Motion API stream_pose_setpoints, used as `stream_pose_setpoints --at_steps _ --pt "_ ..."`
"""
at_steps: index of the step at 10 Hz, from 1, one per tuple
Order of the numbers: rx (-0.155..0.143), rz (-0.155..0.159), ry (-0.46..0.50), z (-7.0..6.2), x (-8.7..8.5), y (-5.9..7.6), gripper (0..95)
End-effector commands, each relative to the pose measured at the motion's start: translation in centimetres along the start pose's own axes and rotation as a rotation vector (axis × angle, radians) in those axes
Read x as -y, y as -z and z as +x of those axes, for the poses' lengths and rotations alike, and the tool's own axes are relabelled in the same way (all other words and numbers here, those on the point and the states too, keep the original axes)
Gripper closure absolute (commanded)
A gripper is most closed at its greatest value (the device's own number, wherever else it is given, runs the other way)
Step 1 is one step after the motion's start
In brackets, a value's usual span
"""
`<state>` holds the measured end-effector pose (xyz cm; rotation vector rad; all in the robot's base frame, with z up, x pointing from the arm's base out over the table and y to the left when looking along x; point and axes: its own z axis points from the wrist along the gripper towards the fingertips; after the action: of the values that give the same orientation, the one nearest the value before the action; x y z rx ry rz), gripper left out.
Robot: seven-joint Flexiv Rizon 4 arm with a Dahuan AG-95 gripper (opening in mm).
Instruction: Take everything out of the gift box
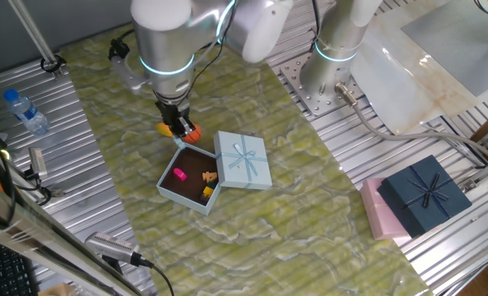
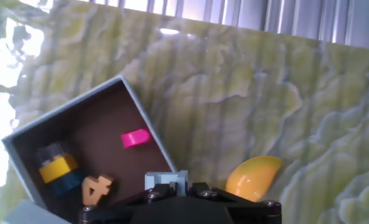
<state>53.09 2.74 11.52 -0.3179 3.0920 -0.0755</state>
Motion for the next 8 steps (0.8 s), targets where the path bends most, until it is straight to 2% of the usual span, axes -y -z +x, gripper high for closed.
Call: stream_pose_setpoints --at_steps 1,2,3,4,8 --pt "-0.018 -0.021 0.023 0.2 1.0 -0.1 95.0" --pt "-0.022 -0.024 0.032 0.3 1.5 -0.1 95.0" --pt "-0.024 -0.049 0.036 0.3 1.9 -0.3 95.0" --pt "-0.023 -0.057 0.038 0.3 2.3 -0.6 95.0" --pt "-0.018 -0.067 0.049 0.2 3.2 -1.4 95.0"
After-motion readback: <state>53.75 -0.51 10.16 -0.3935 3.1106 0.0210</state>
